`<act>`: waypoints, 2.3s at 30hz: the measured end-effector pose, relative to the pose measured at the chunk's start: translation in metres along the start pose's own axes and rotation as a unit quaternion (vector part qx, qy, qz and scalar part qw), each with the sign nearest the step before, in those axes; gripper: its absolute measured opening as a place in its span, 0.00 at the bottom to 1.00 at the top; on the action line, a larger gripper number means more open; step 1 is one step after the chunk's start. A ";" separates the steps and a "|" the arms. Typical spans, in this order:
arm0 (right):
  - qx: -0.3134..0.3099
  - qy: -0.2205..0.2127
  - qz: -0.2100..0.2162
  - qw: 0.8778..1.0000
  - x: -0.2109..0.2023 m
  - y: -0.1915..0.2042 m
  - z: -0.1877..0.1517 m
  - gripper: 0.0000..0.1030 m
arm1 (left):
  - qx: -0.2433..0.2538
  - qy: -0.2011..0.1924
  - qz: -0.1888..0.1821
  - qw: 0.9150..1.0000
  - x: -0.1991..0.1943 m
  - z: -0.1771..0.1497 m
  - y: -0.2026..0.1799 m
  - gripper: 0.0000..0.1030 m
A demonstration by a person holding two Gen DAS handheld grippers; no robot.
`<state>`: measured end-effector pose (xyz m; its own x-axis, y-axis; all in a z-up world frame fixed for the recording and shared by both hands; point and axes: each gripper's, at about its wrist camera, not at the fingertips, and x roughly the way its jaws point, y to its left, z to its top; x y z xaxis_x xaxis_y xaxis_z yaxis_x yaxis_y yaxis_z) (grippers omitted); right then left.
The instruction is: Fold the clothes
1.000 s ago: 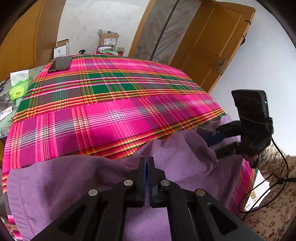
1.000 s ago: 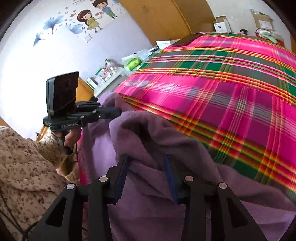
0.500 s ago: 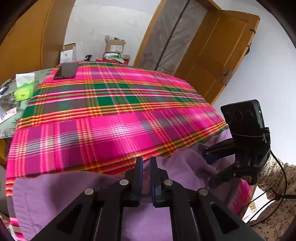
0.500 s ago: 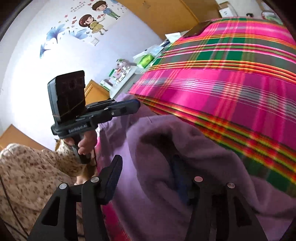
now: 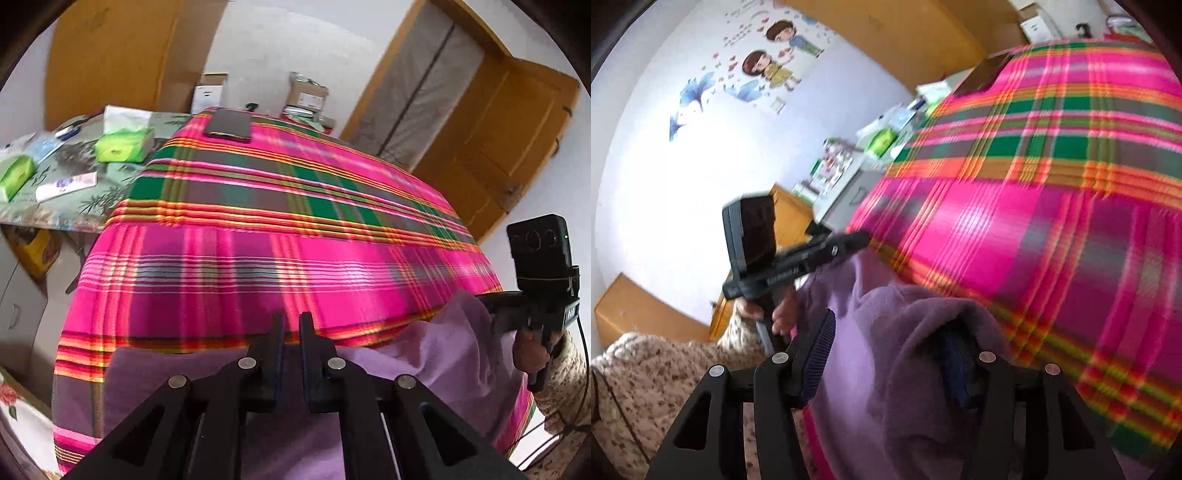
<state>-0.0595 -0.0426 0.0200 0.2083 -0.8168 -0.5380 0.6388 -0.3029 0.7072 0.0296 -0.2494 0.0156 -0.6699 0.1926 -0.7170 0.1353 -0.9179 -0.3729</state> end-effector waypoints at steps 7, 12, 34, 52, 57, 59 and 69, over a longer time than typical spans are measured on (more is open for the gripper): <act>0.026 -0.026 -0.038 0.999 -0.009 -0.015 0.015 0.24 | -0.011 0.005 0.011 1.000 0.004 -0.001 0.008 0.07; 0.035 0.001 -0.049 0.998 -0.001 -0.023 0.020 0.20 | -0.015 0.006 0.013 1.000 0.005 -0.003 0.011 0.07; -0.049 0.001 -0.119 0.992 0.013 -0.006 0.025 0.03 | -0.047 0.007 0.032 0.998 0.005 -0.009 0.033 0.07; -0.039 -0.004 -0.192 0.981 -0.008 -0.031 0.018 0.22 | -0.050 -0.002 0.061 0.997 -0.002 -0.004 0.032 0.04; -0.071 -0.024 -0.255 0.964 -0.052 -0.022 -0.013 0.22 | -0.024 -0.005 0.035 0.999 -0.009 0.009 0.012 0.15; -0.082 -0.021 -0.275 0.958 -0.060 -0.022 -0.025 0.22 | -0.005 -0.002 0.020 1.000 -0.008 0.015 -0.001 0.18; -0.123 0.029 -0.302 0.945 -0.056 -0.027 -0.057 0.28 | 0.117 0.051 -0.037 0.991 0.042 0.036 -0.084 0.23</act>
<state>-0.0463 0.0388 0.0052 -0.2136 -0.5010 -0.8387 0.8056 -0.5760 0.1389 -0.0362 -0.1764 0.0383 -0.5921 0.2859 -0.7534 -0.0925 -0.9529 -0.2890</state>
